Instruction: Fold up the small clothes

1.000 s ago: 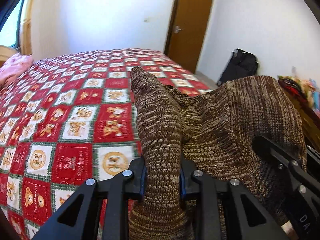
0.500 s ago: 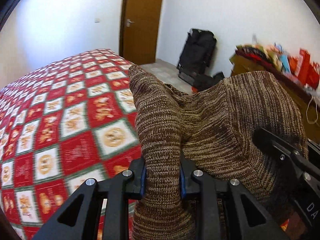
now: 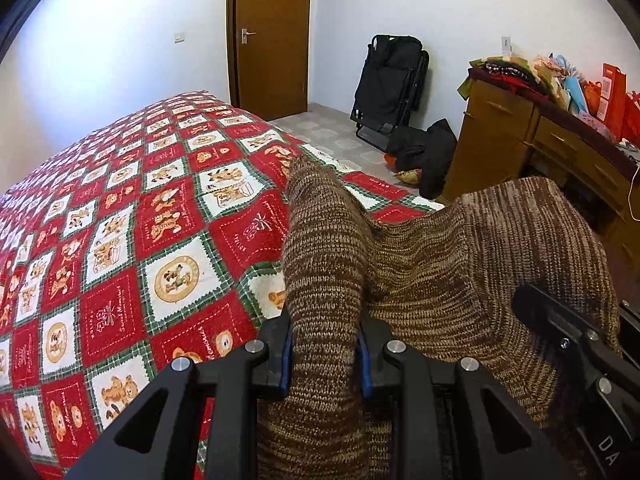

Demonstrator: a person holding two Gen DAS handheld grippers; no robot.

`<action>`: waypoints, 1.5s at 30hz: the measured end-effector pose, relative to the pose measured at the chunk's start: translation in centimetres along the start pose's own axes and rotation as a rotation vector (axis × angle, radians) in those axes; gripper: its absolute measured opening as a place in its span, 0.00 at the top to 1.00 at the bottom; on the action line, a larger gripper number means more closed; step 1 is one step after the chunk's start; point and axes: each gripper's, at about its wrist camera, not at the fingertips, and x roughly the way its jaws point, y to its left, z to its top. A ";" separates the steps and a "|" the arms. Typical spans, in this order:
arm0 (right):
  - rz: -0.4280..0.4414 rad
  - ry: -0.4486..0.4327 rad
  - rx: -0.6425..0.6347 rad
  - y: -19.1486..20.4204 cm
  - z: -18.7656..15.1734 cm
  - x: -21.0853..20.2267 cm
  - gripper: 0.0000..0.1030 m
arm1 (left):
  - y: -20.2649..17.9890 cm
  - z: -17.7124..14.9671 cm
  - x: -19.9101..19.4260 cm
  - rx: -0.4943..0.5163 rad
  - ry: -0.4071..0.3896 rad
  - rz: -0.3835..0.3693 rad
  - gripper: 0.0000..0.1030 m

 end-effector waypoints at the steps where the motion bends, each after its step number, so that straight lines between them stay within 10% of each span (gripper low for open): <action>1: 0.000 -0.002 0.000 -0.1 -0.1 -0.1 0.78 | -0.2 -0.1 0.0 -0.001 0.001 0.001 0.75; 11: -0.001 0.021 0.001 -1.1 -0.4 1.2 0.78 | 0.0 -0.1 1.6 -0.021 0.024 0.020 0.74; 18: 0.050 0.074 0.051 -2.7 -0.8 2.4 0.78 | 4.1 -0.2 3.2 -0.205 0.117 -0.068 0.35; 22: 0.056 0.065 0.073 -3.2 -0.9 1.6 0.71 | 7.1 -0.2 1.6 -0.271 0.144 -0.112 0.34; 31: -0.116 -0.141 -0.097 0.9 -2.6 -7.4 0.61 | 5.6 -3.6 -5.1 -0.077 0.009 0.095 0.34; 35: -0.029 -0.053 -0.139 3.7 -4.8 -7.3 0.66 | 3.4 -6.1 -5.4 0.034 -0.004 0.146 0.34; 45: -0.128 0.063 -0.174 4.9 -8.8 -7.3 0.66 | 3.3 -8.6 -8.3 0.060 -0.005 0.166 0.34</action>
